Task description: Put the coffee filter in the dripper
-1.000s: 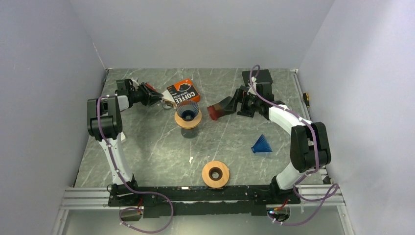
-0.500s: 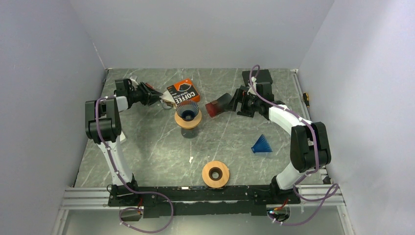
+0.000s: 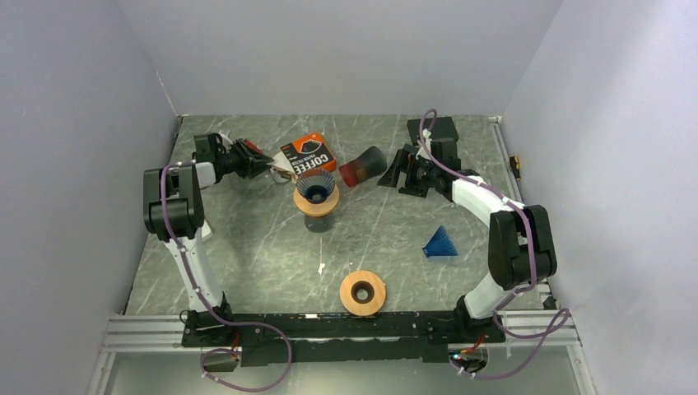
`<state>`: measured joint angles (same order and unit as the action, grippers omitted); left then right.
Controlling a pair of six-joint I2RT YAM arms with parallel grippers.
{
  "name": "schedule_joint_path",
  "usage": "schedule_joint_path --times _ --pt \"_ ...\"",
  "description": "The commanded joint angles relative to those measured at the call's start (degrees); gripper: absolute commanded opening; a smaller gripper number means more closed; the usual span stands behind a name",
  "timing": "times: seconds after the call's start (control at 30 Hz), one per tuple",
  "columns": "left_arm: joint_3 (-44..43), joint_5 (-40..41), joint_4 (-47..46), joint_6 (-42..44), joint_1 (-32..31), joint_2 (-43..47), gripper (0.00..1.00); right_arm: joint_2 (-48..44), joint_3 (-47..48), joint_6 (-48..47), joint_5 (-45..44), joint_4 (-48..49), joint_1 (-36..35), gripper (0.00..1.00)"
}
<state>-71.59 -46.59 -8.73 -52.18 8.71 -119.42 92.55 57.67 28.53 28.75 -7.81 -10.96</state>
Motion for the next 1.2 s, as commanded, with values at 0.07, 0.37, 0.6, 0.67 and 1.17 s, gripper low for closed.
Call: schedule_joint_path --times 0.07,0.37,0.6,0.67,1.17 --pt "-2.99 0.57 -0.99 0.67 0.12 -0.78 0.38 -0.88 1.35 -1.44 -0.96 -0.32 0.17 0.94" --pt "-2.50 0.95 -4.34 -1.33 0.08 -2.89 0.47 -0.98 1.05 -1.25 -1.07 -0.01 0.22 0.94" --pt "-3.09 0.89 -5.42 -1.94 0.02 -3.89 0.44 -0.61 1.30 -1.33 -0.88 -0.12 0.15 0.94" --pt "-3.34 0.91 -5.64 -2.04 0.08 -3.91 0.41 -0.66 1.24 -1.38 -0.88 -0.21 0.17 0.94" --pt "0.41 3.58 -1.48 1.06 -0.29 2.77 0.42 -0.46 1.04 -1.27 -0.61 0.26 0.17 0.94"
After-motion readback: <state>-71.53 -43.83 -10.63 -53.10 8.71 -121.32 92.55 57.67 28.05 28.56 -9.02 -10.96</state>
